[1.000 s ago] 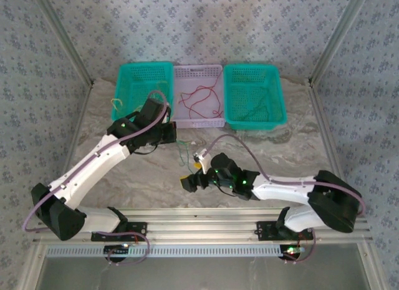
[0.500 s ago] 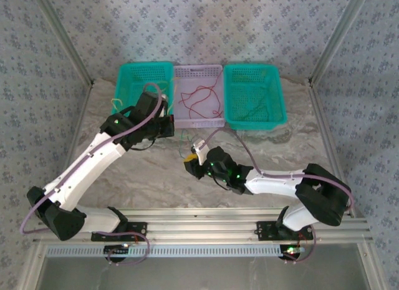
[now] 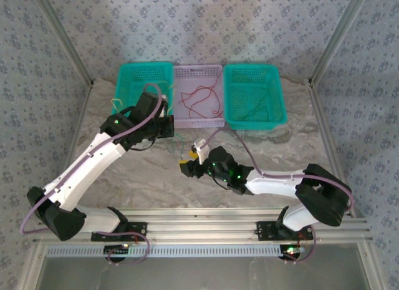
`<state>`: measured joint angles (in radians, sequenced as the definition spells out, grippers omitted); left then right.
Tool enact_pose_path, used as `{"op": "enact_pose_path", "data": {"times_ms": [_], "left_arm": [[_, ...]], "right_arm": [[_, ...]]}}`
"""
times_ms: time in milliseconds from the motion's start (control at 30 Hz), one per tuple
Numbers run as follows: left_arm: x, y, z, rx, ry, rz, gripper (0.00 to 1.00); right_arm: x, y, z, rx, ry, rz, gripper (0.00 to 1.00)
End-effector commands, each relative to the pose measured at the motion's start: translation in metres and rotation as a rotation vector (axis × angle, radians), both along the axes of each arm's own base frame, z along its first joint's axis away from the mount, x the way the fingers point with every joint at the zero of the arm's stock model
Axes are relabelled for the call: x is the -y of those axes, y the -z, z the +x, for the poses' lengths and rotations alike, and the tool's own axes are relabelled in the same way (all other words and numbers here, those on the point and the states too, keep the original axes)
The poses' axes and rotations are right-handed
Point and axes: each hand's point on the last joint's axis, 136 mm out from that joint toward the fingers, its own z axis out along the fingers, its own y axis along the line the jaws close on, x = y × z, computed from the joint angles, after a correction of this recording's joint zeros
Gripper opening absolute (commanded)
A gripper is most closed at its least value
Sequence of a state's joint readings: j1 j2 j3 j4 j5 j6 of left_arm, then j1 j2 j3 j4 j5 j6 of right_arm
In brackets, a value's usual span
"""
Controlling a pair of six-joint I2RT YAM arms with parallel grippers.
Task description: Untangle the cables
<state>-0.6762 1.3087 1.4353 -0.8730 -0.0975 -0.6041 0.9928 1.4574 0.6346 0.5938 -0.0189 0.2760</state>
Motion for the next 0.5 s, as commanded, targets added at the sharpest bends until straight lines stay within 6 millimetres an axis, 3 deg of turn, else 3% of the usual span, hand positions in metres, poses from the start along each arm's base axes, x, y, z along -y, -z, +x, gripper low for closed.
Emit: {"op": "enact_pose_path", "data": {"times_ms": [0,167,267,467], "left_arm": [[0.0,-0.017,-0.005,0.027,0.008,-0.037,0.0],[0.002,-0.019,-0.005,0.031,0.005,-0.052,0.0],[0.001,-0.02,-0.005,0.033,0.005,-0.051,0.0],[-0.003,-0.022,-0.005,0.046,-0.001,-0.038,0.0]], "right_arm": [[-0.014,-0.006,0.006,0.011,-0.027,0.029,0.6],[-0.03,0.011,0.013,-0.021,-0.047,0.016,0.53],[-0.035,0.017,0.019,-0.026,-0.036,0.008,0.34],[-0.035,0.012,0.025,-0.025,-0.03,0.016,0.09]]}}
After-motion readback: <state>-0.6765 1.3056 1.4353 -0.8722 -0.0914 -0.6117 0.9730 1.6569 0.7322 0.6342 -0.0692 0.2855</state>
